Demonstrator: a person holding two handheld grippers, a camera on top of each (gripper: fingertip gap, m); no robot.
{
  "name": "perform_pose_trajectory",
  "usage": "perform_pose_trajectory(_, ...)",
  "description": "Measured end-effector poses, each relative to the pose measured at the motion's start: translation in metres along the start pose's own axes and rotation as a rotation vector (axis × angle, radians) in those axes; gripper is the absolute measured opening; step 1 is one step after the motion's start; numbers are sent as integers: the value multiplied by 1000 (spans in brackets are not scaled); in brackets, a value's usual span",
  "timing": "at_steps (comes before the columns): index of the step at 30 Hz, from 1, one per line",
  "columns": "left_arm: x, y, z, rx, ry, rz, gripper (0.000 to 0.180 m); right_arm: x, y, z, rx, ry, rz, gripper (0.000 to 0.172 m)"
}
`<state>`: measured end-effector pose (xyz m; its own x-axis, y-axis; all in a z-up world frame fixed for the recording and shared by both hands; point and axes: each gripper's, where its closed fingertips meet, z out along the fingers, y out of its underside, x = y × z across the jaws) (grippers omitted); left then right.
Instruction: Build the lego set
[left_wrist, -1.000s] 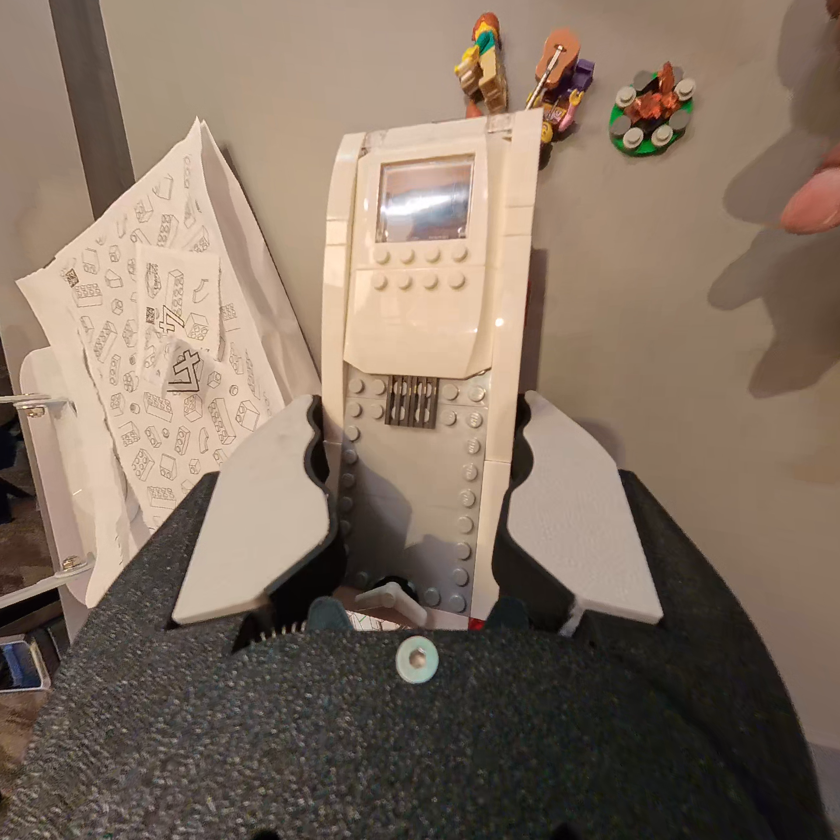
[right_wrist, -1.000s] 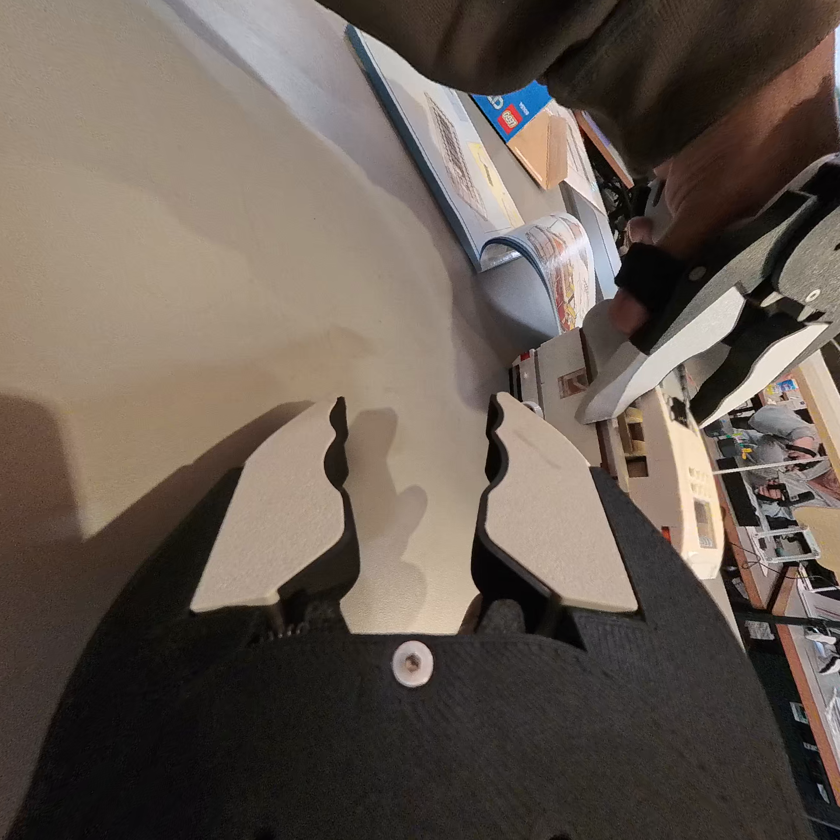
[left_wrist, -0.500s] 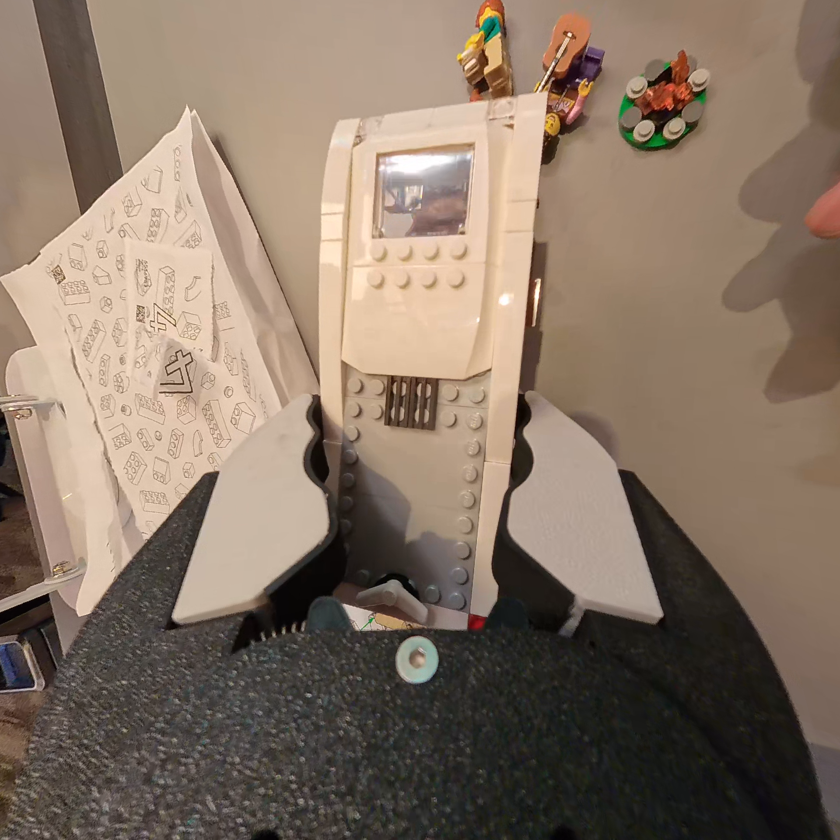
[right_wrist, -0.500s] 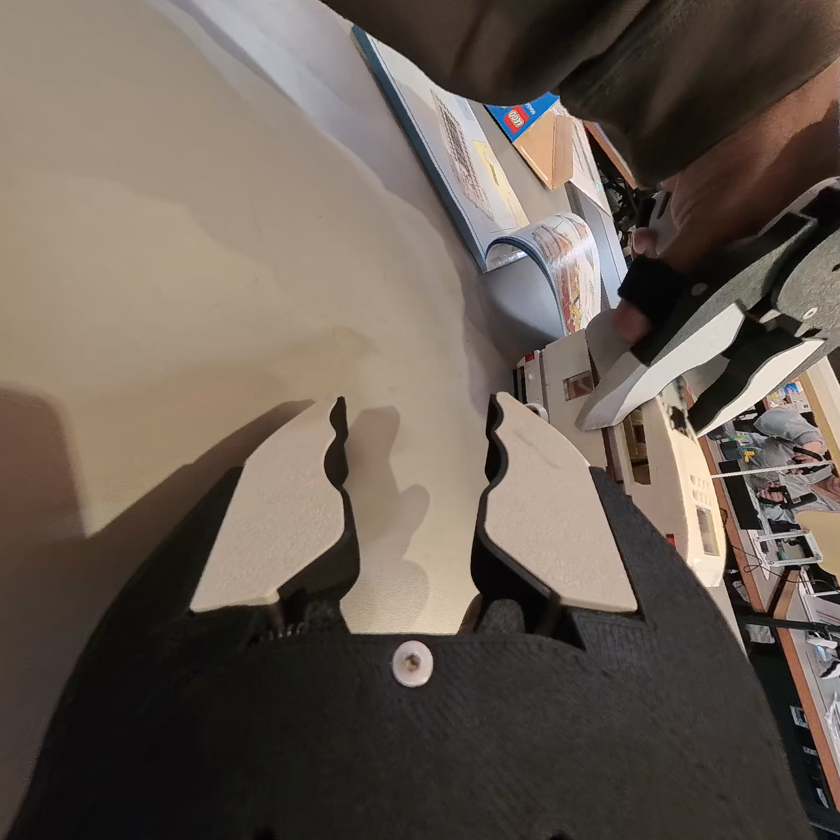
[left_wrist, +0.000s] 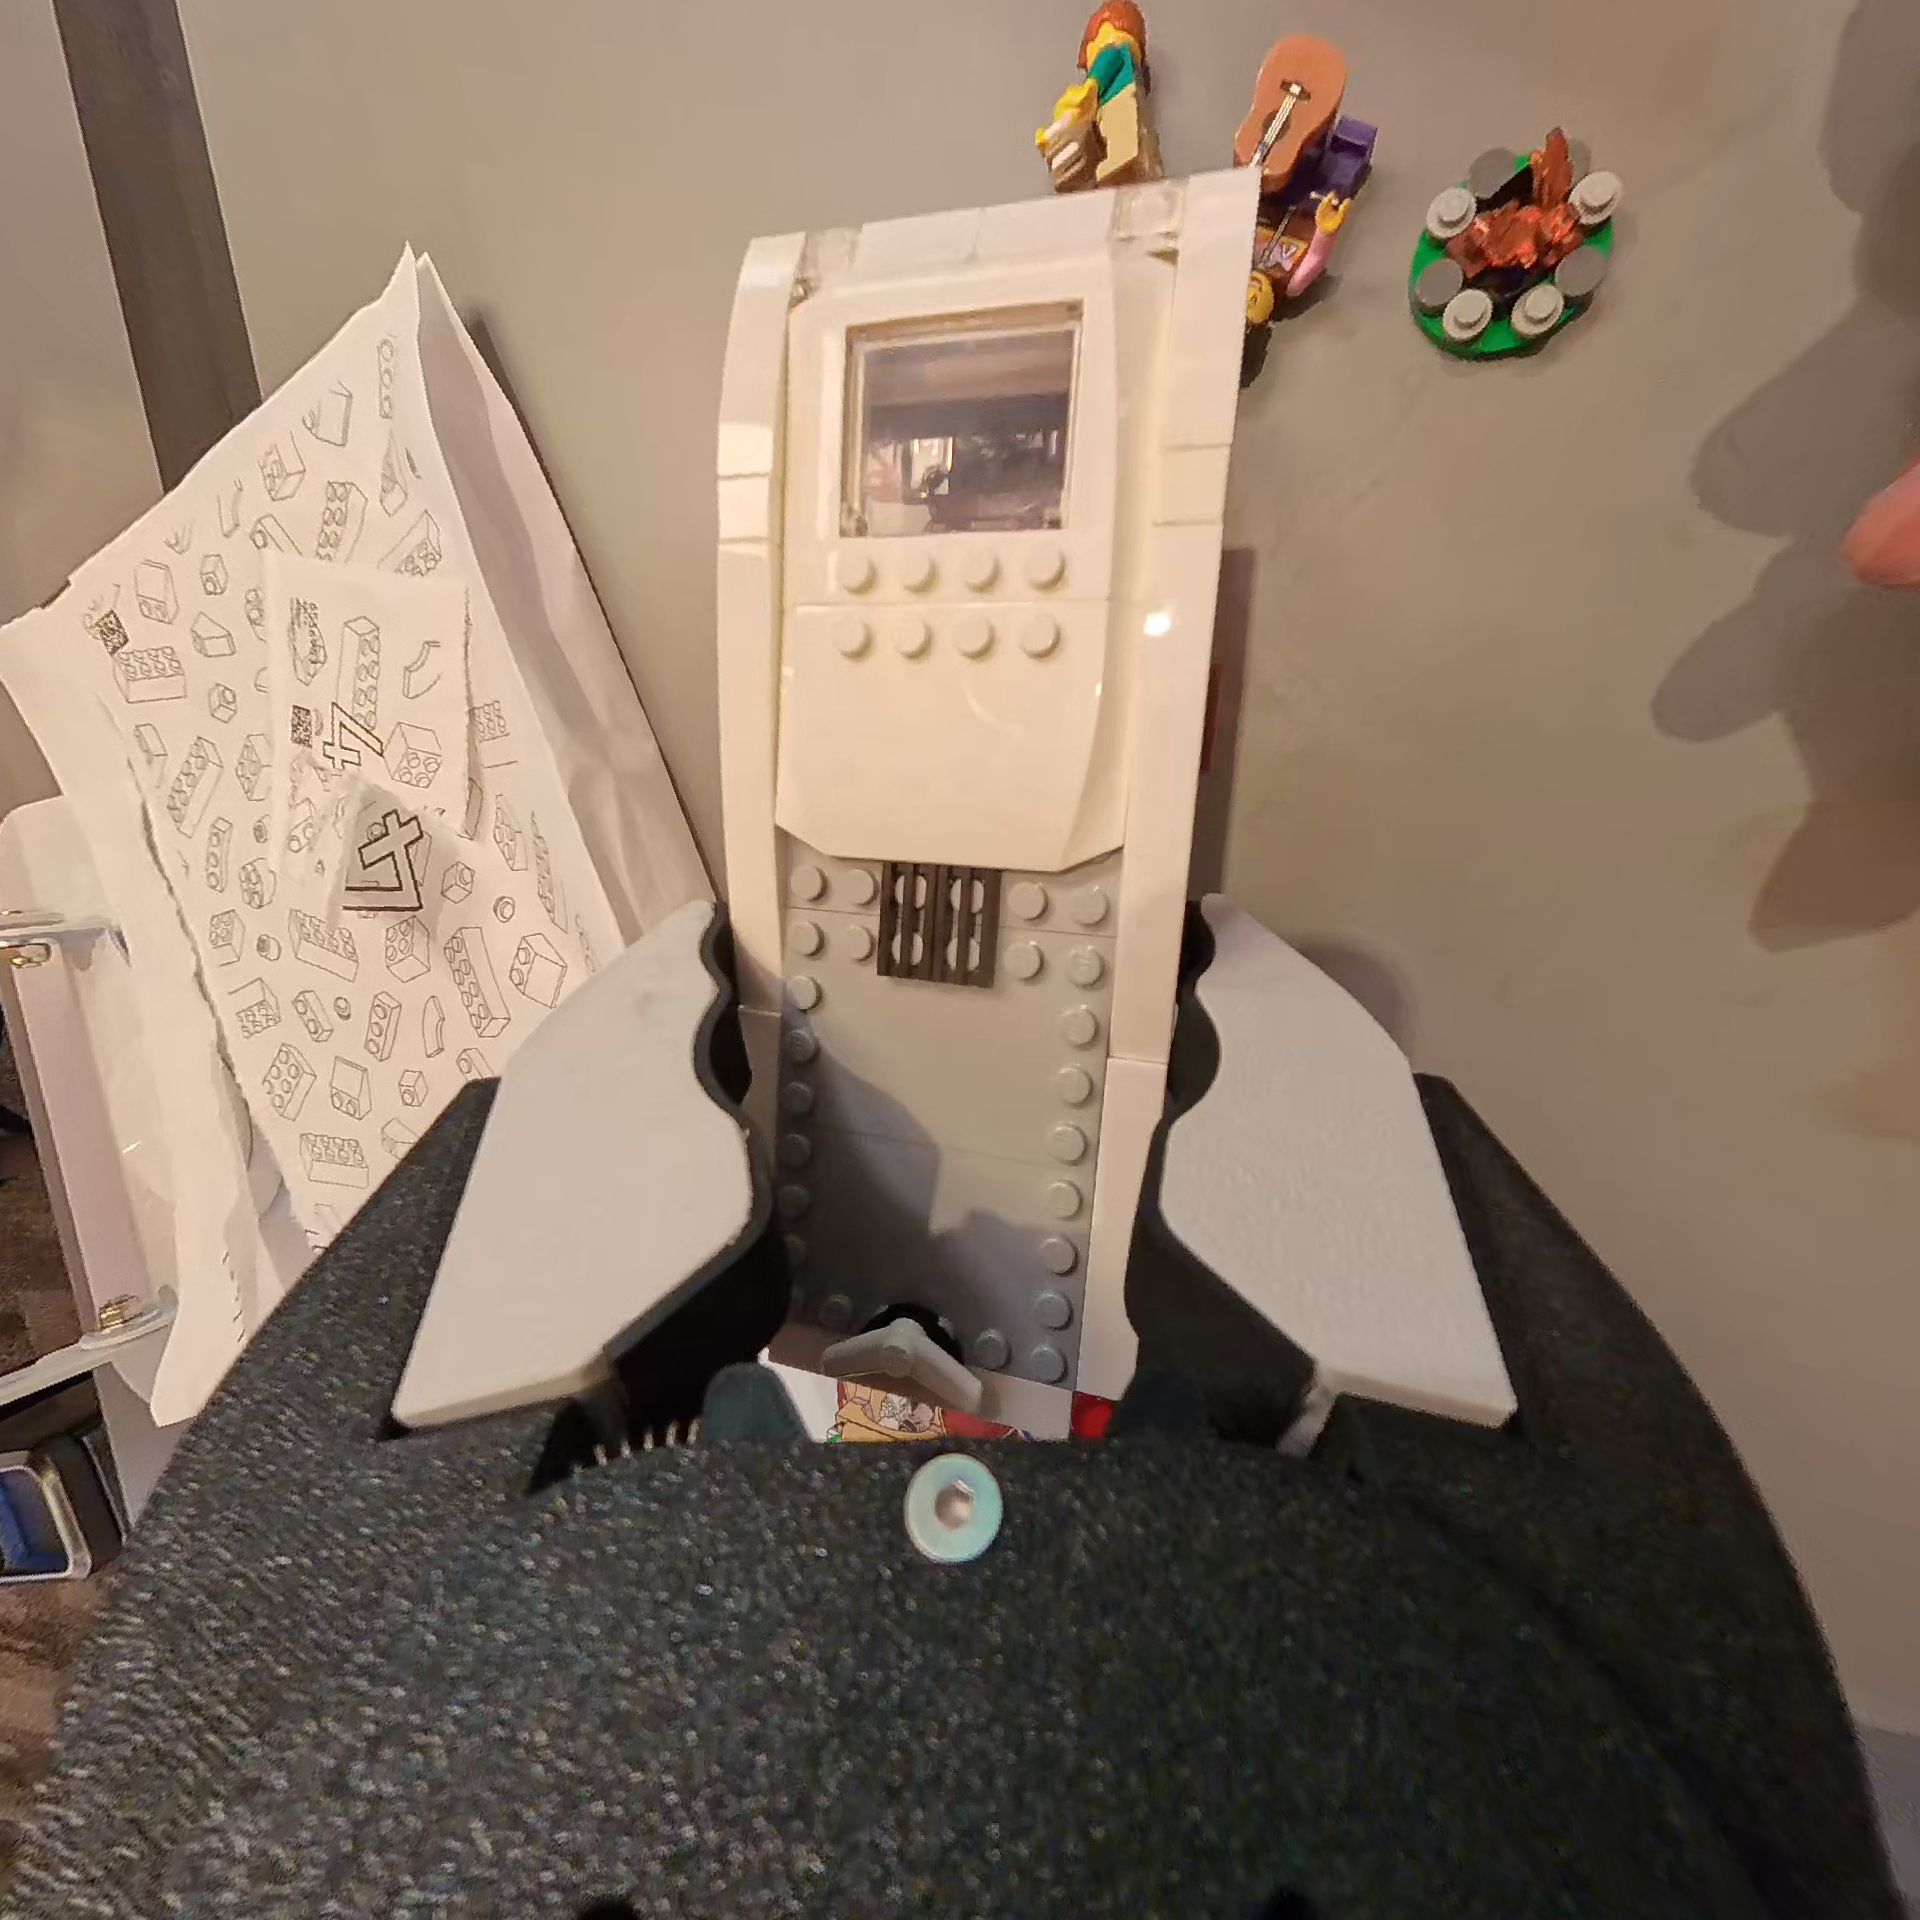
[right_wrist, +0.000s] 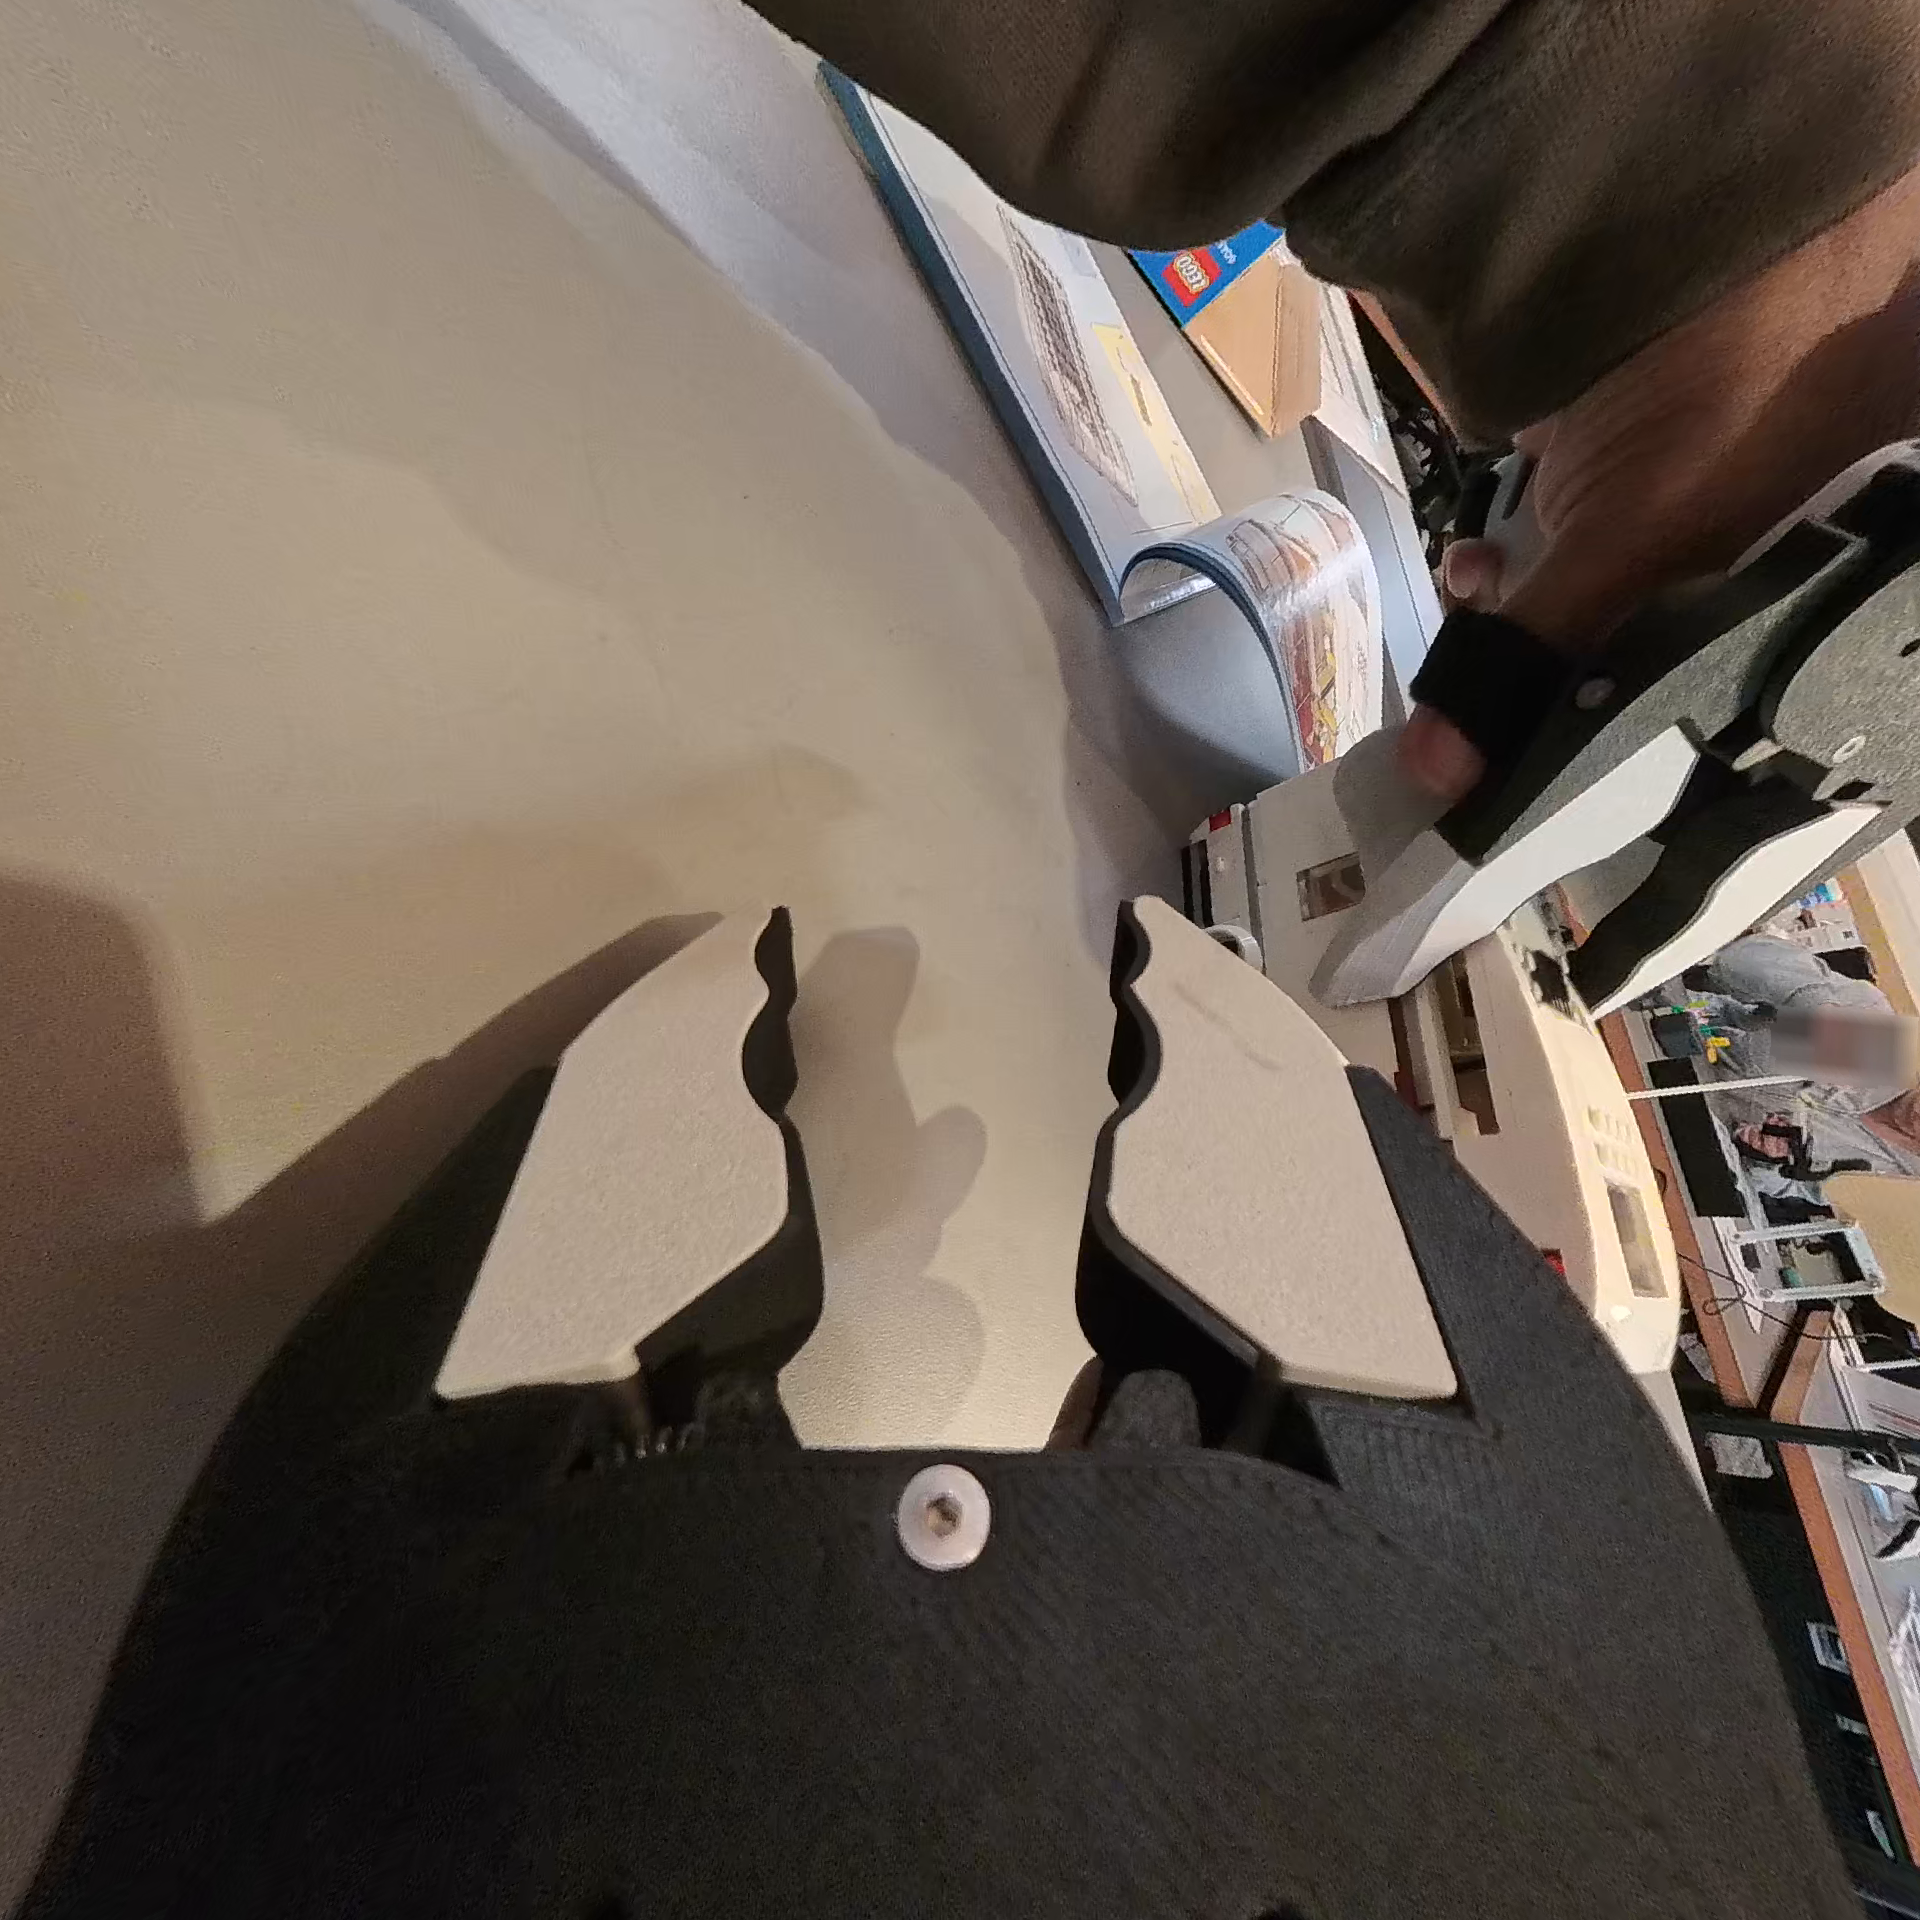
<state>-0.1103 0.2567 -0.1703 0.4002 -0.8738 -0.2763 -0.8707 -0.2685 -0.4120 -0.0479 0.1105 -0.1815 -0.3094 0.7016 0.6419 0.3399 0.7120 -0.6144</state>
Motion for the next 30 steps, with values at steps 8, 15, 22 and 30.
perform_pose_trajectory(8,0,-4,1,12,4,-12,80,-2,0,0,-2,-6,-4,59)
perform_pose_trajectory(15,1,-6,0,41,25,-37,79,-3,0,1,-1,-9,-8,59)
perform_pose_trajectory(22,2,-13,-6,103,50,-68,79,-3,0,1,-5,-10,-16,59)
perform_pose_trajectory(30,3,-19,-3,67,25,-3,76,-5,1,2,-11,-14,-23,59)
